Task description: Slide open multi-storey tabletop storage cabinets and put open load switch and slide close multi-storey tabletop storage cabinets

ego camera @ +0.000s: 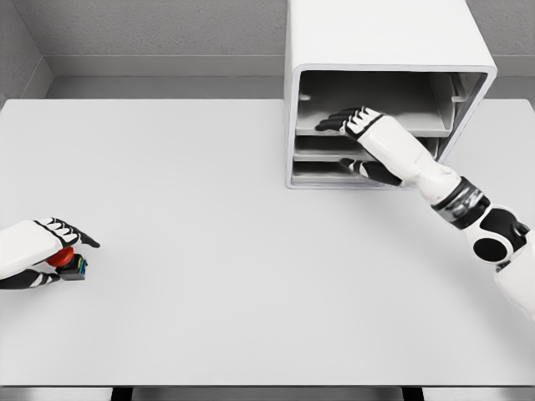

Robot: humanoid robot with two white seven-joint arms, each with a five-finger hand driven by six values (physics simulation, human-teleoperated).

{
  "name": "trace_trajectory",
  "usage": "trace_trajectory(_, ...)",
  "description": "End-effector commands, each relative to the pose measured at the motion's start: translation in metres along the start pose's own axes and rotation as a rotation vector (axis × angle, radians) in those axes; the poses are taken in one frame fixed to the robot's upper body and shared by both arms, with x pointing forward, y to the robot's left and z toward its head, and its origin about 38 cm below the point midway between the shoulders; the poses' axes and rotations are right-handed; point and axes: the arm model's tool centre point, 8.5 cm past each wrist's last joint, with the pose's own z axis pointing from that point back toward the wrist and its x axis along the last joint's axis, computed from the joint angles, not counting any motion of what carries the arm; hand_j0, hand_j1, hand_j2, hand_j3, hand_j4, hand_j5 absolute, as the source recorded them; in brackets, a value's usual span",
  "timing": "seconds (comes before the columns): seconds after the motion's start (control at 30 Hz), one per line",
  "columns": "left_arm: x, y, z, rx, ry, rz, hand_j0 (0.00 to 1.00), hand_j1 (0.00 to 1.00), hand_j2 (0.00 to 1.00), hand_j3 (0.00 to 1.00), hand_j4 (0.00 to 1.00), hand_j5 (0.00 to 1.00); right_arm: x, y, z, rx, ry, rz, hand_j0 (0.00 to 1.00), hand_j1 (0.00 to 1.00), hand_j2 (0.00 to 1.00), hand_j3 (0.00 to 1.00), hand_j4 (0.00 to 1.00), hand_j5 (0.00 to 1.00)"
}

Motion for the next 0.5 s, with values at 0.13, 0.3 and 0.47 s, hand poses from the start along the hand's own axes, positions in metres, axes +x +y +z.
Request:
trace_trajectory(0.13, 0.001, 0.002, 0.0, 0.007, -0.002, 0.003, 0.67, 0.67, 0.67, 0.67, 0.67, 0.67, -0.023, 0.001, 0.002, 0.008, 0.065, 0.0, 0.79, 0.79, 0.79, 0.79, 0.79, 0.79)
trace_trajectory(0.3, 0.003, 0.006, 0.0, 0.026, -0.016, 0.01, 0.61, 0.61, 0.61, 0.61, 0.61, 0.61, -0.034, 0.003, -0.002, 0.003, 0.097, -0.007, 0.8, 0.8, 0.8, 0.8, 0.8, 0.8)
trace_trajectory(0.47, 0.004, 0.008, 0.0, 0.035, -0.022, 0.014, 0.53, 0.53, 0.53, 0.53, 0.53, 0.53, -0.033, 0.006, -0.004, 0.002, 0.098, -0.013, 0.8, 0.8, 0.8, 0.8, 0.8, 0.8)
